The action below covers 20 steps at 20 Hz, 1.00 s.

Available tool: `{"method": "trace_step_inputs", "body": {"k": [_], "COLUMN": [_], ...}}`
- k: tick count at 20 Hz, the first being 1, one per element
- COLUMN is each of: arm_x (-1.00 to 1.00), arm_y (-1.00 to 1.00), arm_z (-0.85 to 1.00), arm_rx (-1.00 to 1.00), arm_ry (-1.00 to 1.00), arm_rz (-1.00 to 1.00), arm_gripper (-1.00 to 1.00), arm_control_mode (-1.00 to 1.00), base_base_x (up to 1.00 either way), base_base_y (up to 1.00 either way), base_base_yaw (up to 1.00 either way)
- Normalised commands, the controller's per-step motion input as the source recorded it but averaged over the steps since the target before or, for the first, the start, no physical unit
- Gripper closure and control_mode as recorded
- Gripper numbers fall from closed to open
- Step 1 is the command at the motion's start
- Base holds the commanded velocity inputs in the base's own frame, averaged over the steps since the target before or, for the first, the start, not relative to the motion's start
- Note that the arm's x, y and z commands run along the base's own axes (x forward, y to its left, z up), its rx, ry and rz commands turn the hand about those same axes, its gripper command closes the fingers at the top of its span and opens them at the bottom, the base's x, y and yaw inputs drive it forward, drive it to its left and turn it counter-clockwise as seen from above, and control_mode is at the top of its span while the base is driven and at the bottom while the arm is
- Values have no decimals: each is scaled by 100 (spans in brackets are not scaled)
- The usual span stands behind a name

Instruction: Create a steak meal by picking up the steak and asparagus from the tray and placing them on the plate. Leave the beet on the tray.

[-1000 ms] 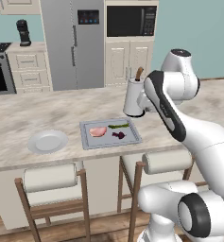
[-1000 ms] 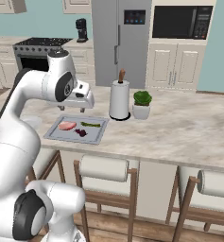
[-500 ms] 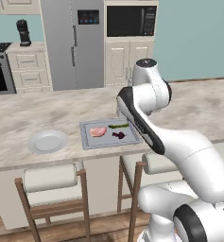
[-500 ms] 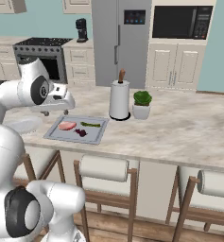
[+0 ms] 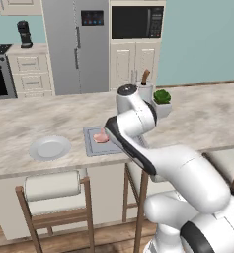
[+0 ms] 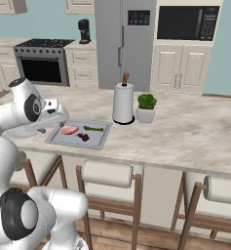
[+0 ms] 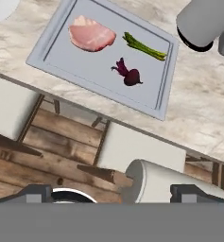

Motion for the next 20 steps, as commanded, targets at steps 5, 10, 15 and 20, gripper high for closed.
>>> {"method": "trace_step_inputs", "body": {"k": [5, 10, 15, 20], "arm_x": [47, 40, 56, 57], "arm_y": [26, 33, 23, 11], "arm_z": [-50, -25, -21, -16], "arm_rx": [-9, -5, -2, -1], "arm_ry": [0, 1, 7, 9], "arm_rz": [16, 10, 7, 1], "arm_gripper": [-100, -100, -100, -100], "arm_control_mode": [-100, -100, -100, -100], "base_base_x": [0, 0, 0, 0], "base_base_y": [0, 0, 0, 0], "base_base_yaw": [0, 0, 0, 0]}}
